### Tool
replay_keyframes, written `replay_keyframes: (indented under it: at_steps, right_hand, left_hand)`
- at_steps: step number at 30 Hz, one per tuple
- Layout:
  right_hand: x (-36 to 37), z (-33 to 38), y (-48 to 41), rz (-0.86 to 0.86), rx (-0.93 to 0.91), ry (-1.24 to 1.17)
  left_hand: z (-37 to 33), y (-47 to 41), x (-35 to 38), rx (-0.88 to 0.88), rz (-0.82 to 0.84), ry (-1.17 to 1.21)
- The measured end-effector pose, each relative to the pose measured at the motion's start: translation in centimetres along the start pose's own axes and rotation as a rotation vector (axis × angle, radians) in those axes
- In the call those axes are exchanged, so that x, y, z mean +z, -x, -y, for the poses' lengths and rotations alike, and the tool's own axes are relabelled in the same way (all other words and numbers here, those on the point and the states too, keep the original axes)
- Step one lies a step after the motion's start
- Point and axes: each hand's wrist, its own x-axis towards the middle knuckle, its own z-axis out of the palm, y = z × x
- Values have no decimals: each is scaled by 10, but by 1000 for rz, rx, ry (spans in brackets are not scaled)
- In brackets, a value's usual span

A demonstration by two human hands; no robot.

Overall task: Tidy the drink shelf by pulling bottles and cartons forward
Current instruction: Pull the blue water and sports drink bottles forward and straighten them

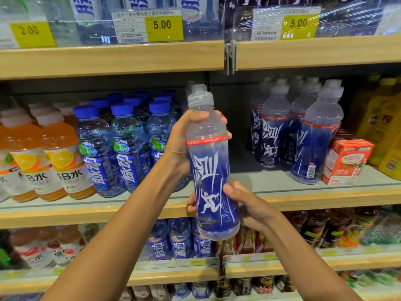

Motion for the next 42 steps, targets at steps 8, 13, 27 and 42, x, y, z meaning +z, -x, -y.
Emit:
replay_keyframes:
  at_steps: [8,13,27,42]
  right_hand:
    - [16,-6,-18,-162,-128,162]
    - [15,-9,-21,-374,-176,332]
    - [-14,-3,-59,-655,-392,402]
    - [-17,-11,-107,-787,-458,717]
  left_hand:
    - [9,0,-21,-64,145,8]
    - [9,6,-27,-41,-88,-308]
    - [80,78,-126,953,121,-2014]
    - [89,76,-144,1009,238,-2055]
